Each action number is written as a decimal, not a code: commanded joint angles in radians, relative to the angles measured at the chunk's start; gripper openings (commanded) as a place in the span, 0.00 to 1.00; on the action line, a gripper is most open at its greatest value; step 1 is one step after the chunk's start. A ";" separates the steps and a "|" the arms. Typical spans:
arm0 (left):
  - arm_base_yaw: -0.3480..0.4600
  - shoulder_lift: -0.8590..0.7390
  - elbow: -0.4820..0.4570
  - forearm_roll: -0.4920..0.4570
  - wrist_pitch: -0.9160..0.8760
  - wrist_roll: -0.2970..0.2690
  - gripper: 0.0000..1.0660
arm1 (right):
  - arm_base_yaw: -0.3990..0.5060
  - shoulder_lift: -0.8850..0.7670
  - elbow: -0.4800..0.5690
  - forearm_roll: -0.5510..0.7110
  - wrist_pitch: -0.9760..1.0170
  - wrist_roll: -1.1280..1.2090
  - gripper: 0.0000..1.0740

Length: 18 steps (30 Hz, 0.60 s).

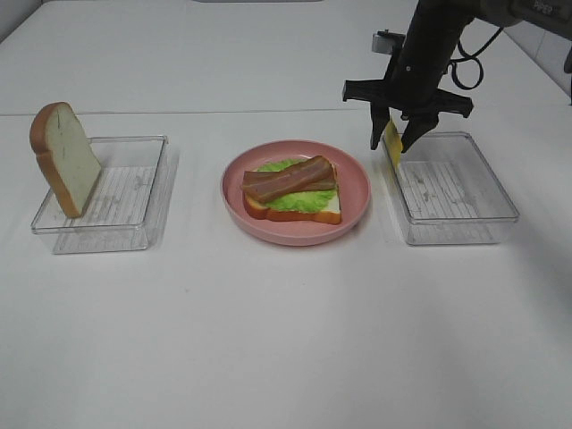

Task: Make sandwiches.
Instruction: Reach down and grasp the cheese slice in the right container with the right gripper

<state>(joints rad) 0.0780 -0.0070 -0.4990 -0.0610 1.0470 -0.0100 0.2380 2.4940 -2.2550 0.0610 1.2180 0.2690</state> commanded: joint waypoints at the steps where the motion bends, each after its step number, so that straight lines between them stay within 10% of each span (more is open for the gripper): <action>1: 0.004 -0.016 0.000 -0.002 -0.014 0.002 0.83 | -0.001 0.001 0.000 0.002 0.059 0.005 0.40; 13: 0.004 -0.016 0.000 -0.002 -0.014 0.002 0.83 | -0.001 0.001 0.000 -0.003 0.059 0.004 0.34; 18: 0.004 -0.016 0.000 -0.002 -0.014 0.002 0.83 | -0.001 0.001 0.000 -0.017 0.060 0.005 0.04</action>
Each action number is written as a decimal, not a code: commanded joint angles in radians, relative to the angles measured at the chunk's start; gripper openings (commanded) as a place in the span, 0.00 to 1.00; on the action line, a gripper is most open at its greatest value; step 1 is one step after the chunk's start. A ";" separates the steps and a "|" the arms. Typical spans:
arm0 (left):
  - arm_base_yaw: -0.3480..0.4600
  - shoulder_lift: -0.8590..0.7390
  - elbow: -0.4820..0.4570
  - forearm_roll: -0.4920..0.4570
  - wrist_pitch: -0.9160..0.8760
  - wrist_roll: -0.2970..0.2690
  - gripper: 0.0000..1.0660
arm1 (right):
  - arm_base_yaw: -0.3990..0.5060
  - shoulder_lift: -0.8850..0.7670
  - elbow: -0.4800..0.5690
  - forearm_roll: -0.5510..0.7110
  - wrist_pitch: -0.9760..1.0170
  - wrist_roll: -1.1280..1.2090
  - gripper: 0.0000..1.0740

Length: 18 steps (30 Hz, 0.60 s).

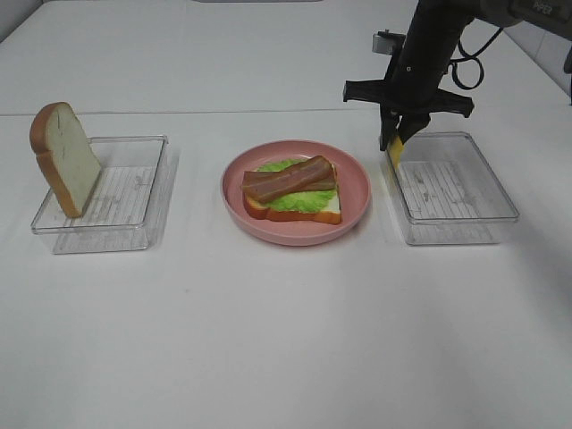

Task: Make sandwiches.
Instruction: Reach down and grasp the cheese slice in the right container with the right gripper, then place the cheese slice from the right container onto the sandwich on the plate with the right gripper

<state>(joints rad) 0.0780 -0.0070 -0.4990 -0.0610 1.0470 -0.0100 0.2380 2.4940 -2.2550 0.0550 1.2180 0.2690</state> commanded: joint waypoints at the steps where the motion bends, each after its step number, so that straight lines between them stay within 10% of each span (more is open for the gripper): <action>1: 0.004 -0.016 0.000 -0.002 -0.014 0.002 0.83 | -0.001 0.001 0.000 -0.011 0.060 0.005 0.04; 18: 0.004 -0.016 0.000 -0.002 -0.014 0.002 0.83 | 0.002 -0.092 0.000 0.023 0.062 0.001 0.00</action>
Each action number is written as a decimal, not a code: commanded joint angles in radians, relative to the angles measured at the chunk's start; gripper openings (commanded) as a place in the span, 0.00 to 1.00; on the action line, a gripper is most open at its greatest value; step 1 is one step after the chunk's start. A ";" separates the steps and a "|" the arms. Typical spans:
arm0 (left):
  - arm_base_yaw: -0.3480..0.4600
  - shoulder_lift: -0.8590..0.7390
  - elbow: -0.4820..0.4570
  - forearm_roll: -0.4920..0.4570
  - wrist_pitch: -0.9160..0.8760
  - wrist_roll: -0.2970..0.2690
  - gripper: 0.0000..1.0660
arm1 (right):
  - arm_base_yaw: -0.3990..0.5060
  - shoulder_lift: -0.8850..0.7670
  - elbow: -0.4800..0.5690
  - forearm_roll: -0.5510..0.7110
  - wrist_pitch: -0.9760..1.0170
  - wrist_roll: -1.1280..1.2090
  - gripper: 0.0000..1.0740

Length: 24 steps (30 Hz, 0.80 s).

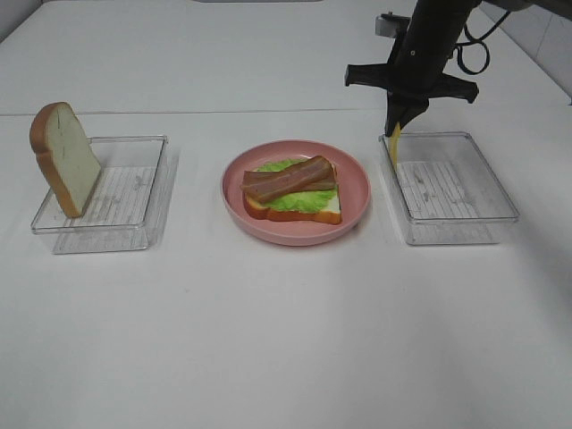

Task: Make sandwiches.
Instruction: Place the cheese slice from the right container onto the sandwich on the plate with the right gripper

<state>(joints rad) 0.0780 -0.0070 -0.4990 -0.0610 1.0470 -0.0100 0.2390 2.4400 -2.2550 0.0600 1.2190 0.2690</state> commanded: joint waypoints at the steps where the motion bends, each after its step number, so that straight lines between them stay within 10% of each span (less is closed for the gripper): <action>1: 0.004 -0.016 0.000 -0.002 -0.014 0.002 0.83 | 0.001 -0.062 0.000 0.042 0.061 -0.004 0.00; 14: 0.004 -0.016 0.000 -0.002 -0.014 0.002 0.83 | 0.036 -0.194 0.027 0.238 0.045 -0.108 0.00; 24: 0.004 -0.016 0.000 -0.003 -0.014 0.001 0.83 | 0.150 -0.300 0.269 0.497 -0.269 -0.288 0.00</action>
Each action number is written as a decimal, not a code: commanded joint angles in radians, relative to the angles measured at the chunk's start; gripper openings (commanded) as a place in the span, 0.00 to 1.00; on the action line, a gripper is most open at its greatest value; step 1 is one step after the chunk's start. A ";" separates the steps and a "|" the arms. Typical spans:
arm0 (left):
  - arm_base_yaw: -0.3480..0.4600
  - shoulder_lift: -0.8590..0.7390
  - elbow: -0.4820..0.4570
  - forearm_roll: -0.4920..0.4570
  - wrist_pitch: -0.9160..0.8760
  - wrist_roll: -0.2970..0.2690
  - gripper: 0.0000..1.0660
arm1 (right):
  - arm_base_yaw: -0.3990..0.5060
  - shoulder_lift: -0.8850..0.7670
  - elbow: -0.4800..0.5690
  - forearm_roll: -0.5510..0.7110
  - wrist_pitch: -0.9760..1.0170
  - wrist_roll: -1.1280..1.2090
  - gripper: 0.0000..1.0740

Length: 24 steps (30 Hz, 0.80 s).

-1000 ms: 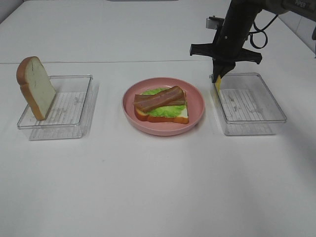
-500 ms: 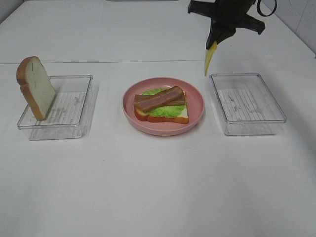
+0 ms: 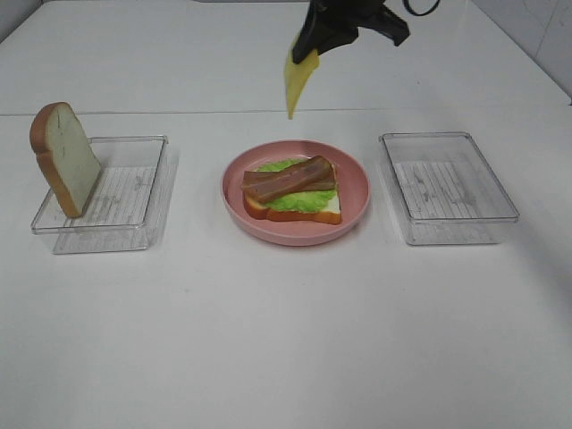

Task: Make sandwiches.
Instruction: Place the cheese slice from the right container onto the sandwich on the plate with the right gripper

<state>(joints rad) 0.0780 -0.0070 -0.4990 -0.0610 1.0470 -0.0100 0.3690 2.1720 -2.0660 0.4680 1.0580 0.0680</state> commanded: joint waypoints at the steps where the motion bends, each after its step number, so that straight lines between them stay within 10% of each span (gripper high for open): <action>1: 0.004 -0.016 0.000 -0.003 -0.014 0.001 0.83 | 0.020 -0.032 0.080 0.089 -0.108 -0.087 0.00; 10: 0.004 -0.016 0.000 -0.003 -0.014 0.001 0.83 | 0.033 -0.076 0.426 0.527 -0.325 -0.400 0.00; 24: 0.004 -0.016 0.000 -0.003 -0.014 0.001 0.83 | 0.010 0.008 0.467 0.477 -0.412 -0.393 0.00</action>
<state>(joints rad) 0.0780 -0.0070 -0.4990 -0.0610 1.0470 -0.0100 0.3890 2.1690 -1.6000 0.9450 0.6510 -0.3160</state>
